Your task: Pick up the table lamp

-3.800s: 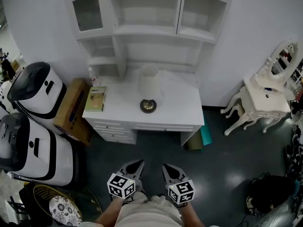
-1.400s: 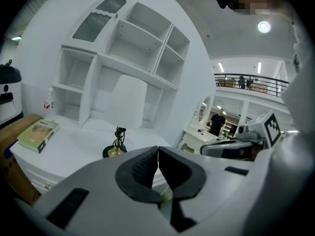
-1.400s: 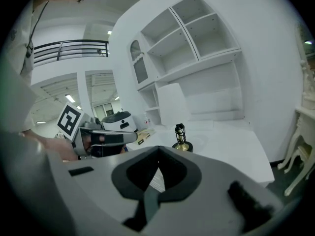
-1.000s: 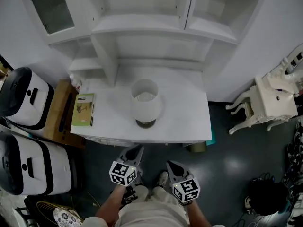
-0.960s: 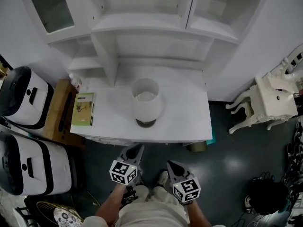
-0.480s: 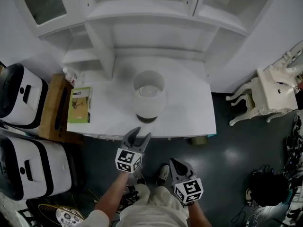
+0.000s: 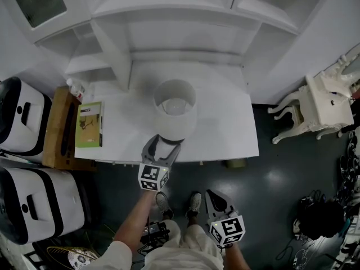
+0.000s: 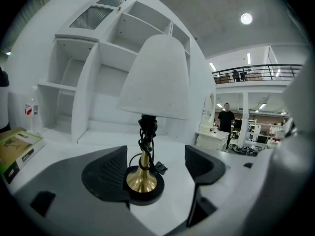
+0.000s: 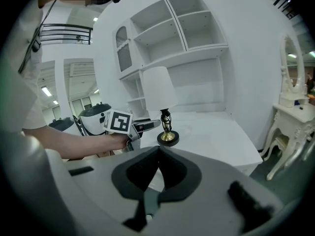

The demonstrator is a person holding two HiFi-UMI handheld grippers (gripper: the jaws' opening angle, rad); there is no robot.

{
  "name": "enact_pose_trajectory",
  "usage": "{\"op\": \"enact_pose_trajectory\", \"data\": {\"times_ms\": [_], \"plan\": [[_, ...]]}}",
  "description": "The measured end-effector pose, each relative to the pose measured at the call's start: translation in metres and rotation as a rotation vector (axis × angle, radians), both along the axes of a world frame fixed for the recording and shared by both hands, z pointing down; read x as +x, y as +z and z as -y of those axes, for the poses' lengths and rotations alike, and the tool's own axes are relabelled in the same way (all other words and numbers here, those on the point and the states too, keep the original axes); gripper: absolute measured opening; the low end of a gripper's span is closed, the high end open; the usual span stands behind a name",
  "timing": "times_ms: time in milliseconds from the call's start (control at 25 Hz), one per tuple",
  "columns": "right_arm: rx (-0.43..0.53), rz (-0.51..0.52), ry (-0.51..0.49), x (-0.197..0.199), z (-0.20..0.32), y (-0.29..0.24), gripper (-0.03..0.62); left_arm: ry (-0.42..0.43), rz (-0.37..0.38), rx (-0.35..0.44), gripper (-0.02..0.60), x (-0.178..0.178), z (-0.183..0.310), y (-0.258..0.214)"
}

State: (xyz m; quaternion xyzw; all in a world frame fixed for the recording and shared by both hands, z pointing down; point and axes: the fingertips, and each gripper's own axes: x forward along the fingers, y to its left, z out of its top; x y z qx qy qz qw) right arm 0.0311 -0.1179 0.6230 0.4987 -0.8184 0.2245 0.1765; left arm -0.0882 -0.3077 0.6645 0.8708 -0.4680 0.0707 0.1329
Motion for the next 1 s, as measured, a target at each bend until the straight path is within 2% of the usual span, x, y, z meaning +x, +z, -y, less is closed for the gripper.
{"op": "enact_pose_trajectory", "data": {"times_ms": [160, 400, 1000], "plan": [[-0.011, -0.007, 0.030, 0.011, 0.002, 0.005, 0.011, -0.018, 0.010, 0.025, 0.387, 0.001, 0.029, 0.005], [-0.025, -0.010, 0.034, 0.014, 0.011, 0.010, 0.011, 0.011, 0.039, 0.039, 0.424, 0.015, 0.059, 0.018], [-0.052, -0.017, 0.038, 0.024, 0.019, 0.019, 0.011, 0.060, 0.070, 0.048, 0.426, 0.041, 0.100, 0.040]]}}
